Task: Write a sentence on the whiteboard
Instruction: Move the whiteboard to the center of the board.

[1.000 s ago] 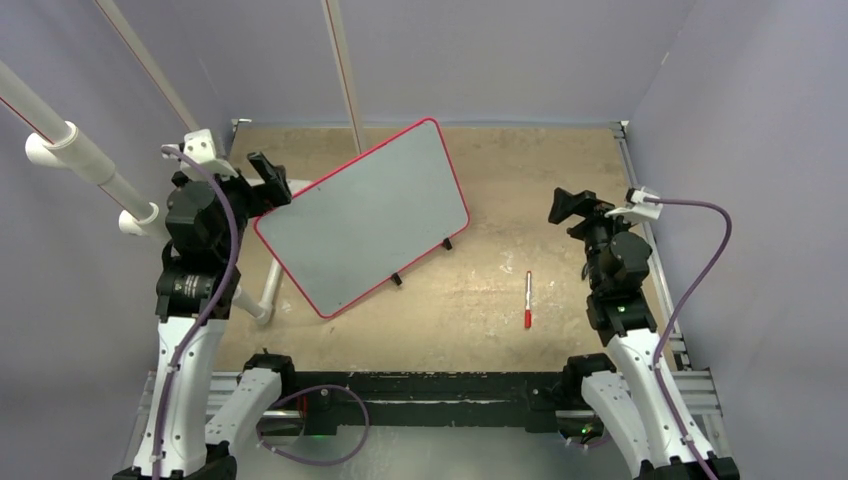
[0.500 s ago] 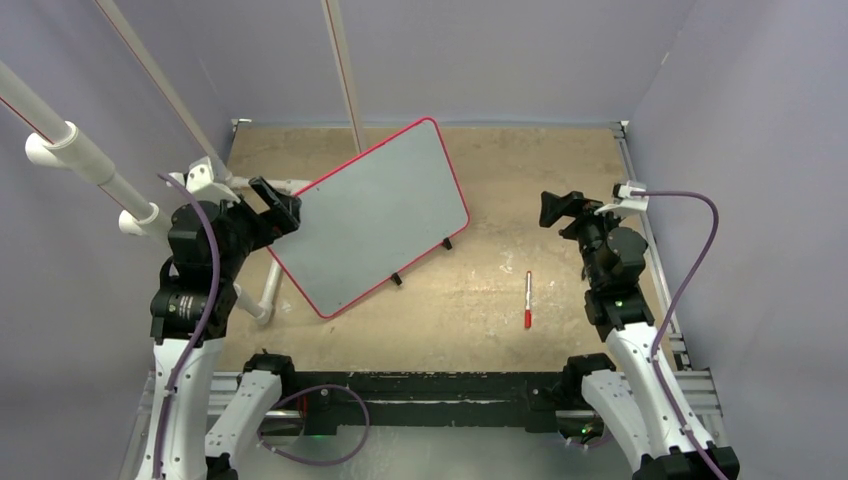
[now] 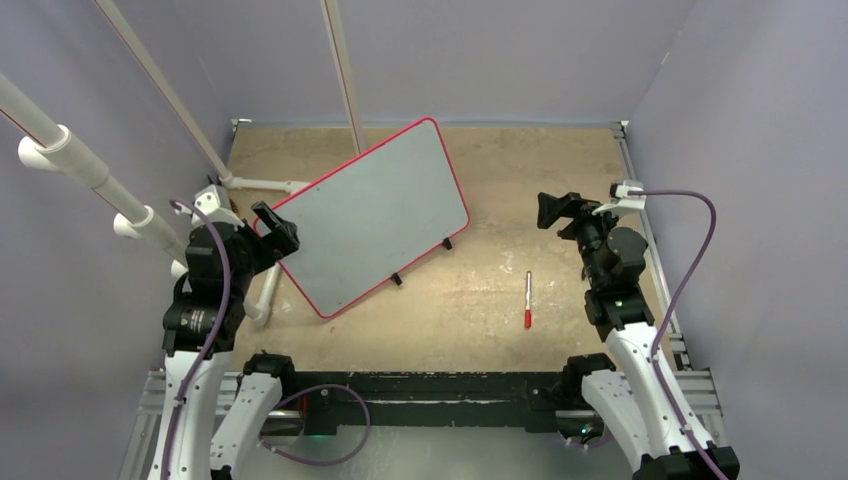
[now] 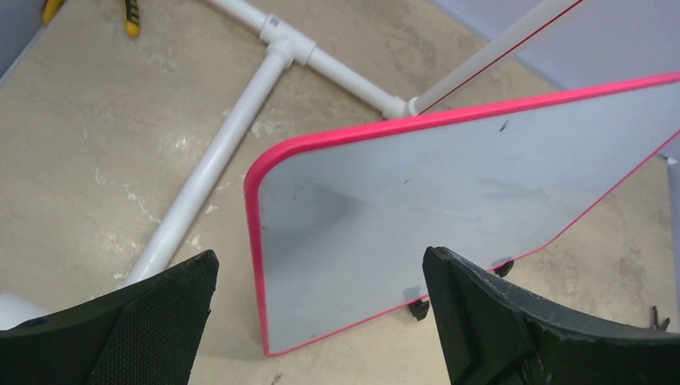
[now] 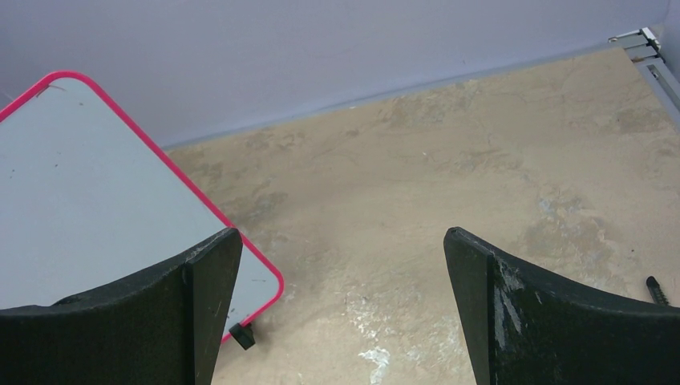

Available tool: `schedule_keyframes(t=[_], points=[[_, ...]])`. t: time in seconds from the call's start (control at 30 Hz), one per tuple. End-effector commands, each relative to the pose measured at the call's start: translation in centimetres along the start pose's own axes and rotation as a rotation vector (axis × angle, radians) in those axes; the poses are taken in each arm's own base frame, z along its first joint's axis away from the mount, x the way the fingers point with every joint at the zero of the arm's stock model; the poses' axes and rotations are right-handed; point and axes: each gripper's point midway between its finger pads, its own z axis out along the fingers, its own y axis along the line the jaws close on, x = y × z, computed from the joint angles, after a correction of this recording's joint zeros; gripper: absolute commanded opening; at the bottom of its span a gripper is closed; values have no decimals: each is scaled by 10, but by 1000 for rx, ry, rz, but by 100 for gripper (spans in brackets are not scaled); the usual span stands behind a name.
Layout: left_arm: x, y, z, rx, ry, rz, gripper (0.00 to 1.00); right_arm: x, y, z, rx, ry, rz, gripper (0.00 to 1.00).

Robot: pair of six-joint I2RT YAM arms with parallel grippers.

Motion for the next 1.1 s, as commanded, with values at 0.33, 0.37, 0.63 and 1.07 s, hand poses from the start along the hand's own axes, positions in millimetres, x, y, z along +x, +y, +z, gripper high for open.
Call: schedule_keyframes(t=[0.33, 0.37, 0.63, 1.07], points=[[35, 2, 25, 23, 98, -2, 99, -24, 12, 3, -41, -51, -20, 99], [38, 0, 27, 35, 108, -2, 99, -24, 12, 3, -42, -52, -20, 99], [36, -32, 37, 180, 137, -22, 95, -23, 12, 3, -44, -48, -21, 99], [40, -50, 45, 254, 149, -119, 91, -20, 12, 6, -46, -40, -21, 98]])
